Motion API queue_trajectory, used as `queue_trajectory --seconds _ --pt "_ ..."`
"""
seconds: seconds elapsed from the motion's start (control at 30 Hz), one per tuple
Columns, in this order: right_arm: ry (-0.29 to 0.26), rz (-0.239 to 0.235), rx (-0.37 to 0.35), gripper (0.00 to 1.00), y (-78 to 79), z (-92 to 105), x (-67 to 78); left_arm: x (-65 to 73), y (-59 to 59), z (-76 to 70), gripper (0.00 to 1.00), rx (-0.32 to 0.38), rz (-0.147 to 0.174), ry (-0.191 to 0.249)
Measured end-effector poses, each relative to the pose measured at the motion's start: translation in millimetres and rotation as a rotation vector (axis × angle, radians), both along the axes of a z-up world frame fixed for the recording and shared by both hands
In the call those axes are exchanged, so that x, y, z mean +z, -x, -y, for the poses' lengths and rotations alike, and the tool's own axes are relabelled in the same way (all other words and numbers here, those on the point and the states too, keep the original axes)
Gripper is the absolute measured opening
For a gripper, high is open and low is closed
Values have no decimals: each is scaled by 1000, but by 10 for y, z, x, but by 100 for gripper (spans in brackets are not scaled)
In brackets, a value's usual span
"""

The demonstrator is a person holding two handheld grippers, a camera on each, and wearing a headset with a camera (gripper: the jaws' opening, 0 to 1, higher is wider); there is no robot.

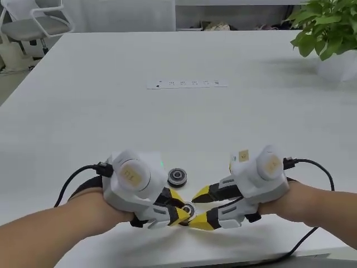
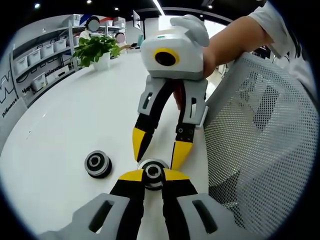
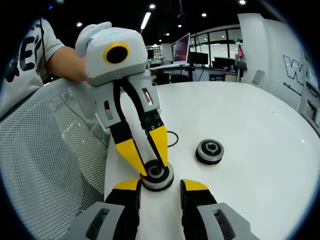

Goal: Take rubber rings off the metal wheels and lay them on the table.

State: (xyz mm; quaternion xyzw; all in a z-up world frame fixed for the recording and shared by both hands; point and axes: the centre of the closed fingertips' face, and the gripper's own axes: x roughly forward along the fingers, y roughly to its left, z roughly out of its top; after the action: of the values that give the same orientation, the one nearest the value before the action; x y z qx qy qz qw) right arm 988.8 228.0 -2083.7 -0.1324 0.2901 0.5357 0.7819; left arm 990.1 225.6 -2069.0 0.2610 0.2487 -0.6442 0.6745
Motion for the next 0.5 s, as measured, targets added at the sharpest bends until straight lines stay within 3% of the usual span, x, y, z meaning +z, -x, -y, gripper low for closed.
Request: queue_trajectory --seconds 0.5 --pt "33 -8 17 22 51 -4 -29 -1 -2 -1 8 9 -2 -3"
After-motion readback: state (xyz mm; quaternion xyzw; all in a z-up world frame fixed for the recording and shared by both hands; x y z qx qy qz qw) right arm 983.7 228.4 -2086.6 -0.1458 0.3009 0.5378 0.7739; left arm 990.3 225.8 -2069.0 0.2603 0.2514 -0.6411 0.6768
